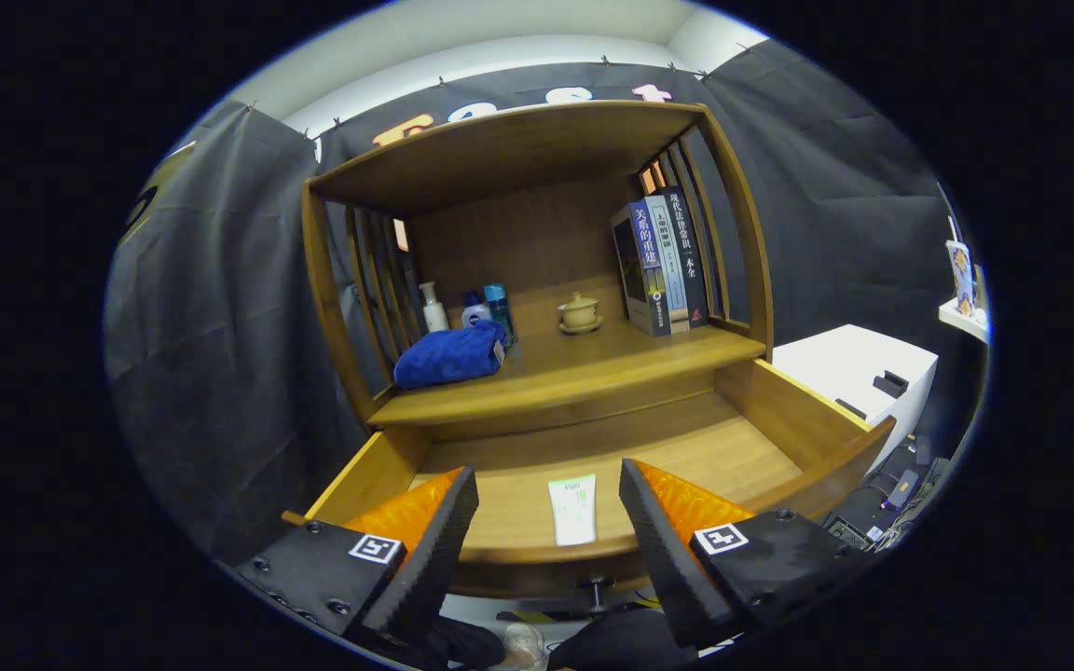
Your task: Pull open the drawer, take out the items inside it, and place them on the countertop above the cabinet.
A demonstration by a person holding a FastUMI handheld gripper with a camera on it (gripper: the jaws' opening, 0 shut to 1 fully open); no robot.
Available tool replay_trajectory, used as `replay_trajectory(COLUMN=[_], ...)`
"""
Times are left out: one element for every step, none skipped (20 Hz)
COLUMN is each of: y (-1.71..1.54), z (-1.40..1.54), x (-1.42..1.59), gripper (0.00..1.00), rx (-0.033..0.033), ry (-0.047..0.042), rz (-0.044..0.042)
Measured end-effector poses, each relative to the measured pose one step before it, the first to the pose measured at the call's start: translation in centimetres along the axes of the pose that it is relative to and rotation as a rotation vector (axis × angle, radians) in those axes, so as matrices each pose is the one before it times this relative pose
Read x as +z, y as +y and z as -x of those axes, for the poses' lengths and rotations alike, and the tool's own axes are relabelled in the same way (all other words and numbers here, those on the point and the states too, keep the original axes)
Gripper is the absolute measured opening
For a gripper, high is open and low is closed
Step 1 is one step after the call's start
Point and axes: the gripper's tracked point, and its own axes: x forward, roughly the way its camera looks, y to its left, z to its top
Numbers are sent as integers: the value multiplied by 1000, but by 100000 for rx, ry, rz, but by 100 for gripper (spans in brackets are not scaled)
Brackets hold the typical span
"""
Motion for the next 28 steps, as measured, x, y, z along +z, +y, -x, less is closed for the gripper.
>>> replay_trajectory(y=[161, 364, 283, 90, 68, 222, 239, 125, 19, -19, 38, -65, -154, 125, 42, 51, 35, -161, -168, -370, -542, -531, -359, 160, 162, -206, -238, -433], z=[-753, -995, -745, -1087, -967, -776, -750, -890, -718, -904, -785, -845, -684, -680, -687, -634, -748, -626, -852, -574, -702, -761, -587, -484, -474, -599, -466, -299], x=[277, 506, 420, 501, 107, 41, 44, 158, 38, 30, -94, -357, -114, 2, -198, -275, -479, -439, -533, -250, -437, -439, -590, -605, -599, -417, -372, -432], gripper=[98, 98, 98, 98, 98, 99, 99, 99, 99, 98, 98, 98, 98, 99, 99, 99, 99, 99, 99, 99, 99, 99, 99, 99, 99, 99, 99, 99], rx=[158, 1210, 1040, 344, -114, 1247, 641, -1, -134, -119, -333, -541, -872, -486, -154, -103, -439, -320, -855, -1816, -2218, -2150, -1424, -39, 295, -744, -873, -1643], ry=[2089, 1866, 1316, 1704, 2727, 3432, 3335, 2840, 2728, 2708, 3593, 4170, 3122, 2964, 3351, 3727, 4457, 4796, 4176, 3522, 3753, 3409, 3922, 3803, 3842, 3391, 2988, 2438], rz=[5, -109, 45, -9, 188, 46, -579, -821, -374, 47, 522, 1407, 1339, 1411, 1218, 312, -288, 224, 876, 1137, 1168, 61, -414, -1318, -651, 88, 804, 48])
